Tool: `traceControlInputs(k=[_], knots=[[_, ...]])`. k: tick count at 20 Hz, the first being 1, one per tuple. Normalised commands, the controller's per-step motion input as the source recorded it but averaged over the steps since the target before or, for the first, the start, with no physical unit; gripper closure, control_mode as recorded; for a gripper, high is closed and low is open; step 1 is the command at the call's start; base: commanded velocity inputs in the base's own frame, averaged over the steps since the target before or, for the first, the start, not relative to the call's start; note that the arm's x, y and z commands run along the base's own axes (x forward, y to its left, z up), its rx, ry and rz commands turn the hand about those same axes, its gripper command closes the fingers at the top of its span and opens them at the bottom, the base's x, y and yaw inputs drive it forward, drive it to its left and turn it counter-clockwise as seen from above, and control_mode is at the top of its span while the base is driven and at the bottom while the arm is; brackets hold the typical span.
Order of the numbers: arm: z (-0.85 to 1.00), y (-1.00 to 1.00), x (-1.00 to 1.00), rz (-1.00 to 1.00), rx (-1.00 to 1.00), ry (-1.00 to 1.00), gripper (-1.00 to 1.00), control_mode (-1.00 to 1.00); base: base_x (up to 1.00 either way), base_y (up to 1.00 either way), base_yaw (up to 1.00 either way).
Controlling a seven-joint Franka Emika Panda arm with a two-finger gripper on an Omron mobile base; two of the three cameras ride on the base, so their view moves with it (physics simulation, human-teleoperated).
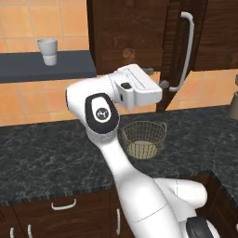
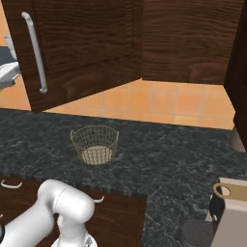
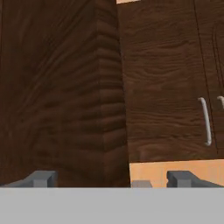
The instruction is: Open the cabinet, pick up the bread from the cabinet and place it in the basket. Then move the basket to the dining counter.
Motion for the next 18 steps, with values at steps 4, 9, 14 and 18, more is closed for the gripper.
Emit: traceControlInputs(k=[4, 9, 14, 18], knots=[[-0.05, -0.47, 0.00, -0.23, 0.00, -0.01, -1.00, -1.00, 0.00, 0.00, 0.00], [0.00, -0.75, -0.29, -0.11, 0.01, -0.01, -1.00, -1.00, 0.00, 0.00, 0.00], [0.00, -0.99, -0.75, -0.32, 0.07, 0.00, -1.00, -1.00, 0.00, 0.00, 0.00], [0.00, -1.00, -0.60, -0.22, 0.13, 0.00, -1.00, -1.00, 0.00, 0.00, 0.00]])
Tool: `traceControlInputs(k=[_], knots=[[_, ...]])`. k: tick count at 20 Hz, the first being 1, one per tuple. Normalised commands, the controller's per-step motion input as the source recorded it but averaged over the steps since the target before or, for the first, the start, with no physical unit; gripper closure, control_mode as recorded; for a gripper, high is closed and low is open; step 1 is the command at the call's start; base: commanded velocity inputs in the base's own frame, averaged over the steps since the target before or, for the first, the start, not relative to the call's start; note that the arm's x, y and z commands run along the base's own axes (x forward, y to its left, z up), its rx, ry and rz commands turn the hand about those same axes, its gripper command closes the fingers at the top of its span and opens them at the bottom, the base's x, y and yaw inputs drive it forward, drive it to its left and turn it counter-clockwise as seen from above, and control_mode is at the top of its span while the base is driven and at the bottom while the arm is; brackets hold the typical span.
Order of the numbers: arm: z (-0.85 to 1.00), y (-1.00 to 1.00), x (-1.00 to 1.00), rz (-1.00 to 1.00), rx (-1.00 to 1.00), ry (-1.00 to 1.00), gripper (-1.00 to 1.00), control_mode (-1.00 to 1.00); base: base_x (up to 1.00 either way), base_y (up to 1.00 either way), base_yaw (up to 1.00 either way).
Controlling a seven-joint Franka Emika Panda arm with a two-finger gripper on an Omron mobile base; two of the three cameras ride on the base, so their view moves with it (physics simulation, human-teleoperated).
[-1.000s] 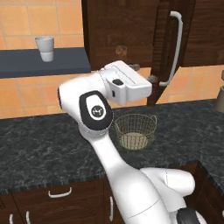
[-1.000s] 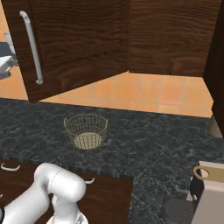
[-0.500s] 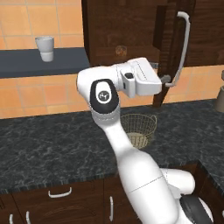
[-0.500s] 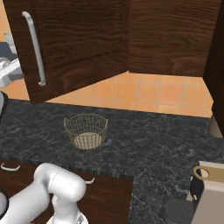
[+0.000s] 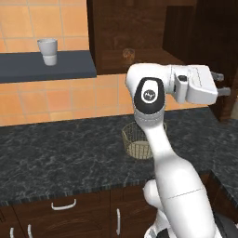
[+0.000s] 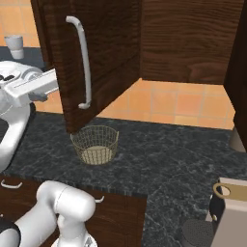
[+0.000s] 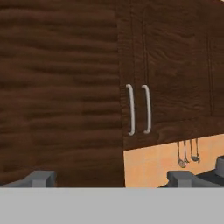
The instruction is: Open the cabinet, pick up the bread from the cabinet and place it in the basket. Then move the basket to the dining counter.
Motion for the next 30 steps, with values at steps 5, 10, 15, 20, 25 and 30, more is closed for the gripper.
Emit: traceControlInputs(k=[5, 10, 15, 20, 25, 30], knots=[[-0.08, -1.00, -0.14, 0.10, 0.16, -0.05, -1.00, -1.00, 0.00, 0.00, 0.00], [-0.03, -0.96, 0.02, 0.32, 0.15, -0.16, -1.00, -1.00, 0.00, 0.00, 0.00], [-0.01, -0.56, 0.14, 0.45, 0.09, -0.15, -1.00, -1.00, 0.00, 0.00, 0.00], [0.23, 0.85, -0.13, 0.13, -0.15, 0.01, -1.00, -1.00, 0.00, 0.00, 0.00], [0.30, 1.00, -0.06, 0.21, -0.13, 0.08, -1.00, -1.00, 0.00, 0.00, 0.00], [0.20, 0.93, 0.00, 0.32, 0.00, 0.29, -1.00, -1.00, 0.00, 0.00, 0.00]])
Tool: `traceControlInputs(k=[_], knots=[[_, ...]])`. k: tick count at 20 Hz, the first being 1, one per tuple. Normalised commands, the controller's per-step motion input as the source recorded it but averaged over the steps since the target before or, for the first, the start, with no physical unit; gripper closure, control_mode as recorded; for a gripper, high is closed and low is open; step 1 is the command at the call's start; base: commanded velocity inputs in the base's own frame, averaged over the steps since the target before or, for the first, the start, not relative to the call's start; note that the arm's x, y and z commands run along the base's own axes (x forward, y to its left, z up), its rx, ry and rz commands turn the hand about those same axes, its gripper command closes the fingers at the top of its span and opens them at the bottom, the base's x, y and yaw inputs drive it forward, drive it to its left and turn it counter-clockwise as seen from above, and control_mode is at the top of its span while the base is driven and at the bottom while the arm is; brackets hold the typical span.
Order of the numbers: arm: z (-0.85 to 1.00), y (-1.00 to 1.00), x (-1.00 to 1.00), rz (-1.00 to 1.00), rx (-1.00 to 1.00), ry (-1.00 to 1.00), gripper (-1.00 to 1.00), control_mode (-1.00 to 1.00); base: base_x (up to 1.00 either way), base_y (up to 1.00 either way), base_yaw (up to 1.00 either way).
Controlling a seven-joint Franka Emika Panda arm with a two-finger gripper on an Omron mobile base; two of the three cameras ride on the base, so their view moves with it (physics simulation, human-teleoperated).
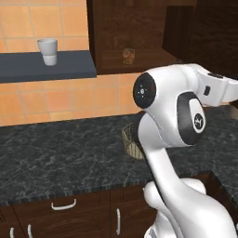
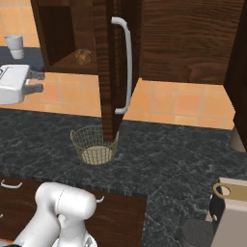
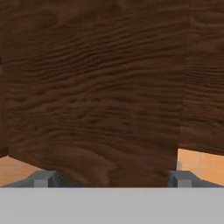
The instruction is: Open the cabinet, pick up the bread from the cabinet and place it in the basket. Then move the basket to the dining counter.
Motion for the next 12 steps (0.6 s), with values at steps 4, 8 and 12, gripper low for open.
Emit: traceControlInputs(k=[4, 8, 12], knots=[[0.00, 0.72, 0.00, 0.46, 0.02, 0.27, -1.00, -1.00, 0.00, 0.00, 0.00], [-0.06, 0.36, 0.26, 0.53, 0.16, 0.26, -1.00, -1.00, 0.00, 0.00, 0.00], [-0.11, 0.18, 0.39, 0.49, 0.15, 0.21, -1.00, -1.00, 0.00, 0.00, 0.00]])
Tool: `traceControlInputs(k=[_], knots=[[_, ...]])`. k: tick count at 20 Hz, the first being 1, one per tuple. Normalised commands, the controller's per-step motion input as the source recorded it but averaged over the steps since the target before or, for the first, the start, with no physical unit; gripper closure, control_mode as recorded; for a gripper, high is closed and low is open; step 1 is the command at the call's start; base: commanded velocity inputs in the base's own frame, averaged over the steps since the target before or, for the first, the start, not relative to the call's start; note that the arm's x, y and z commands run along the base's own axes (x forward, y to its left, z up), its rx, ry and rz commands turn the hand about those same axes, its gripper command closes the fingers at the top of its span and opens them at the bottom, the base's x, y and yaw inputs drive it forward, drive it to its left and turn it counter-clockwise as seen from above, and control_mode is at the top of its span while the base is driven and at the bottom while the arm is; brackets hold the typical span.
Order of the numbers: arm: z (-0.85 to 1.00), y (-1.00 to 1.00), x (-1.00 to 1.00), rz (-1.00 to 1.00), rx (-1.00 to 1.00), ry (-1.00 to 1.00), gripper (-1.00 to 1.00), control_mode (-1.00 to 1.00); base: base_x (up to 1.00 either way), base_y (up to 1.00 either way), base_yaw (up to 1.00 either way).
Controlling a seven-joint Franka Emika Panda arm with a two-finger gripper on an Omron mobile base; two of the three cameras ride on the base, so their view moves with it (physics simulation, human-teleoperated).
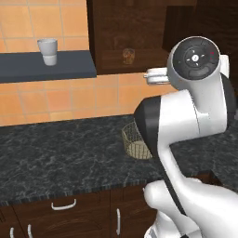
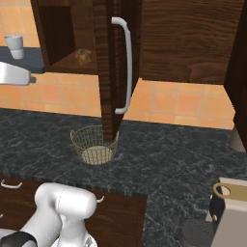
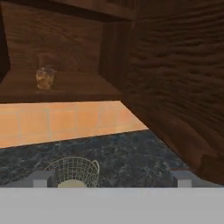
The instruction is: Open the cabinet, pick up the bread from the cabinet and place it in the basket. Then move the basket to the dining counter.
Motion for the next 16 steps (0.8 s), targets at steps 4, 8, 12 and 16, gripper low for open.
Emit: traceControlInputs(k=[4, 8, 12, 16], knots=[[-0.11, 0.09, 0.59, 0.40, 0.07, 0.16, -1.00, -1.00, 0.00, 0.00, 0.00], [-0.04, 0.02, 0.56, 0.35, 0.10, 0.24, -1.00, -1.00, 0.00, 0.00, 0.00], [-0.16, 0.21, 0.57, 0.27, 0.04, 0.15, -1.00, -1.00, 0.00, 0.00, 0.00], [0.00, -0.05, 0.59, 0.19, 0.05, 0.06, -1.00, -1.00, 0.00, 0.00, 0.00]])
